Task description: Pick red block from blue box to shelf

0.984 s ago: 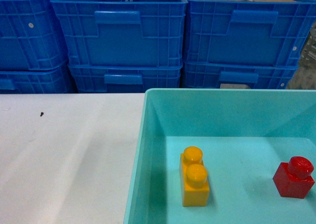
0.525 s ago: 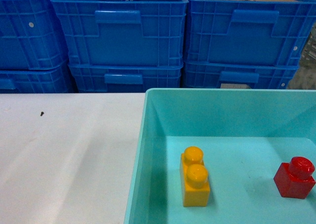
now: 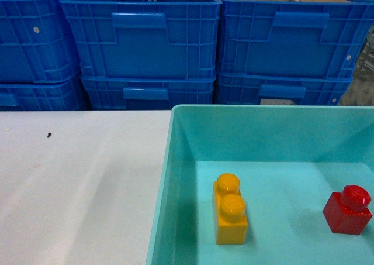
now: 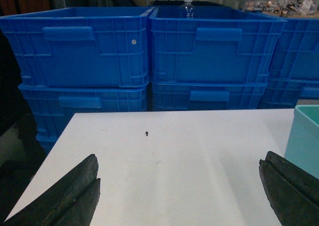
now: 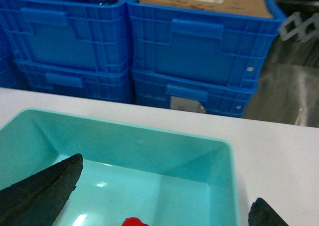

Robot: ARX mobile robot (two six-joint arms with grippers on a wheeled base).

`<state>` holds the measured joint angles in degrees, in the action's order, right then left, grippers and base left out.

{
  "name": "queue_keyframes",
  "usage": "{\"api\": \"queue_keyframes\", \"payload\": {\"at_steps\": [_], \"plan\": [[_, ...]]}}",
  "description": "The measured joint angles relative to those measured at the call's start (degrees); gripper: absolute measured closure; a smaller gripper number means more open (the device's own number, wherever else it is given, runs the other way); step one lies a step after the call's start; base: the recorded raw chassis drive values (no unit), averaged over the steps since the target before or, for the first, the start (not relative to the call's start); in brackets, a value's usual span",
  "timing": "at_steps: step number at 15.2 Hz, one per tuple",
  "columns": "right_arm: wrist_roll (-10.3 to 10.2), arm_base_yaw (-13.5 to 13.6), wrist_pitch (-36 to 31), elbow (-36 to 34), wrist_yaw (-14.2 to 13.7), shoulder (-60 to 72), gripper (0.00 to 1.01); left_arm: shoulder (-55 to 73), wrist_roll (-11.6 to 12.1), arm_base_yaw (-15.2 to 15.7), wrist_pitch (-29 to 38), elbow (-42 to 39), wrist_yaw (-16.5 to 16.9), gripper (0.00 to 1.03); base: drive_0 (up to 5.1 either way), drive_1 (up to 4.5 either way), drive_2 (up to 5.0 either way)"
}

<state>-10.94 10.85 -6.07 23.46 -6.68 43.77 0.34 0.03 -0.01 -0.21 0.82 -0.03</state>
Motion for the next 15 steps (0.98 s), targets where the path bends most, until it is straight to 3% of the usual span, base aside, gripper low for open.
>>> {"api": "queue_keyframes", "payload": {"at_steps": [1, 4, 5, 7, 10, 13, 15], "plan": [[-0.72, 1.25, -0.39, 2.69, 0.31, 5.75, 0.03, 0.00, 0.00, 0.00, -0.02, 0.02, 0.00, 0.05, 0.0, 0.00, 0.0], [-4.07, 1.49, -1.70, 5.79, 1.40, 22.05, 0.03, 0.00, 0.00, 0.00, -0.02, 0.02, 0.00, 0.05, 0.0, 0.00, 0.0], [-5.92, 1.07, -2.62, 7.41, 2.95, 27.43, 0.03, 0.00, 0.00, 0.00, 0.00, 0.02, -0.02, 0.05, 0.0, 0.00, 0.0], [-7.41, 1.05, -5.44, 10.49, 3.89, 37.38, 0.03, -0.02, 0.00, 0.00, -0.02, 0.02, 0.00, 0.05, 0.0, 0.00, 0.0], [-7.13, 1.29, -6.27, 14.49, 3.58, 47.04, 0.03, 0.00, 0.00, 0.00, -0.02, 0.02, -0.02, 0.05, 0.0, 0.00, 0.0], [-4.52, 3.52, -8.22, 16.11, 1.36, 52.61, 0.03, 0.00, 0.00, 0.00, 0.00, 0.00, -0.02, 0.05, 0.0, 0.00, 0.0], [-4.20, 4.33, -8.63, 16.44, 0.42, 55.58, 0.03, 0.00, 0.00, 0.00, -0.02, 0.00, 0.00, 0.05, 0.0, 0.00, 0.0]]}}
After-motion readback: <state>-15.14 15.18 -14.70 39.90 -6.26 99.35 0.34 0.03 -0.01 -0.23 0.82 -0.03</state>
